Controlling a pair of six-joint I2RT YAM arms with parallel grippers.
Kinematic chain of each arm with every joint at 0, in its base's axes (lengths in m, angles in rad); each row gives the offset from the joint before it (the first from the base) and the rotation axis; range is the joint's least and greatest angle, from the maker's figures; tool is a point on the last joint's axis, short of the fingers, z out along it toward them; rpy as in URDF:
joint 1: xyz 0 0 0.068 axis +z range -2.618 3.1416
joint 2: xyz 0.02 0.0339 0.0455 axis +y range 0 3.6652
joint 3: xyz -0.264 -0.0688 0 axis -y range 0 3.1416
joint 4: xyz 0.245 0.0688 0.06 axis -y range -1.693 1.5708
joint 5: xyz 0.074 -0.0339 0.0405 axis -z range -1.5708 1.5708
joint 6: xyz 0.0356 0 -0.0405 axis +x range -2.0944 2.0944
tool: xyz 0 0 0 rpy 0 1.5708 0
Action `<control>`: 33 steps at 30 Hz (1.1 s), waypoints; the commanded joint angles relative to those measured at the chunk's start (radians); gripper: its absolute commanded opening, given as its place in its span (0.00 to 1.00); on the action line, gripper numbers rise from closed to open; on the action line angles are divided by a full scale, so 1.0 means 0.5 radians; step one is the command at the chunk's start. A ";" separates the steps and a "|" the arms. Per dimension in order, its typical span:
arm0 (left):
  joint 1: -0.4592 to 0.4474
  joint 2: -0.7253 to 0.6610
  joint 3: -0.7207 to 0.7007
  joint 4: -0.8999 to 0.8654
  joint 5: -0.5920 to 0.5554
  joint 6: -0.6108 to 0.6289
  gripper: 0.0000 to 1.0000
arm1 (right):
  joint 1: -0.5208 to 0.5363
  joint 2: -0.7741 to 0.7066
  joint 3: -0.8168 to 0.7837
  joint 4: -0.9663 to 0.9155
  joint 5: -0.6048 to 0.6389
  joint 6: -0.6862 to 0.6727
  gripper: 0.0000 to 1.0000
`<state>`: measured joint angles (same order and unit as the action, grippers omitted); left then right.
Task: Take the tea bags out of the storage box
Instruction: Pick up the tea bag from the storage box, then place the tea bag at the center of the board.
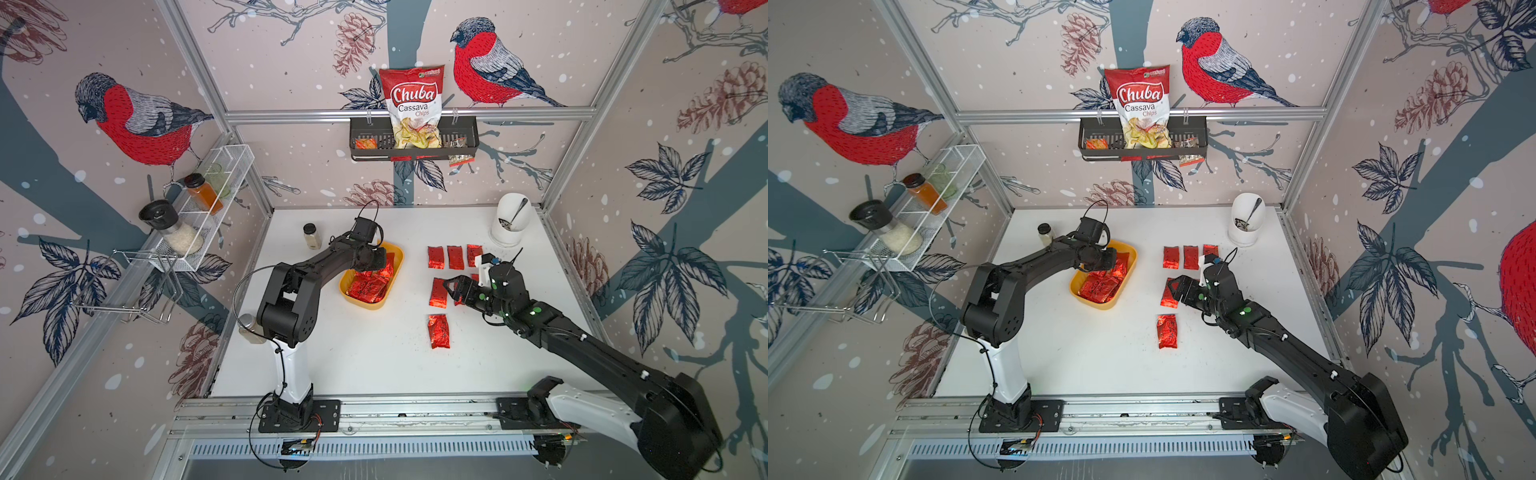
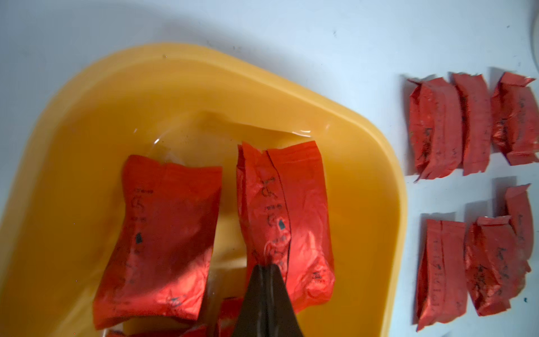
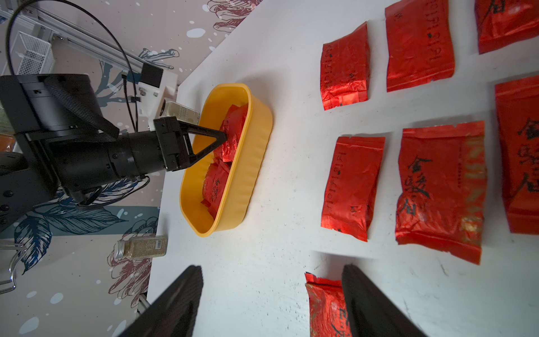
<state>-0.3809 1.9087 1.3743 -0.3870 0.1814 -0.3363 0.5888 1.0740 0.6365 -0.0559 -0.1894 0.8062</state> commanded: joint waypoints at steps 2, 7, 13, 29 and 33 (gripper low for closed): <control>0.006 -0.151 0.041 -0.054 -0.064 -0.008 0.00 | -0.002 0.011 0.081 0.017 -0.005 -0.091 0.80; 0.007 -0.357 0.068 -0.109 -0.031 -0.052 0.00 | -0.032 0.052 0.211 -0.062 -0.019 -0.203 0.80; -0.153 -0.604 -0.137 0.012 0.068 -0.278 0.00 | -0.175 0.065 0.429 -0.309 -0.096 -0.350 0.79; -1.202 -0.858 -0.931 0.784 -0.324 -1.226 0.00 | -0.450 -0.504 0.350 -0.554 -0.192 -0.319 0.79; -1.330 -0.708 -0.887 0.872 -0.366 -1.310 0.00 | -0.452 -0.546 0.313 -0.544 -0.207 -0.286 0.78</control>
<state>-1.0199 1.5181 0.9173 -0.0273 0.0460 -0.9314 0.3637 0.8104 0.8009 -0.3218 -0.2764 0.6548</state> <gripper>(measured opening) 0.065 0.785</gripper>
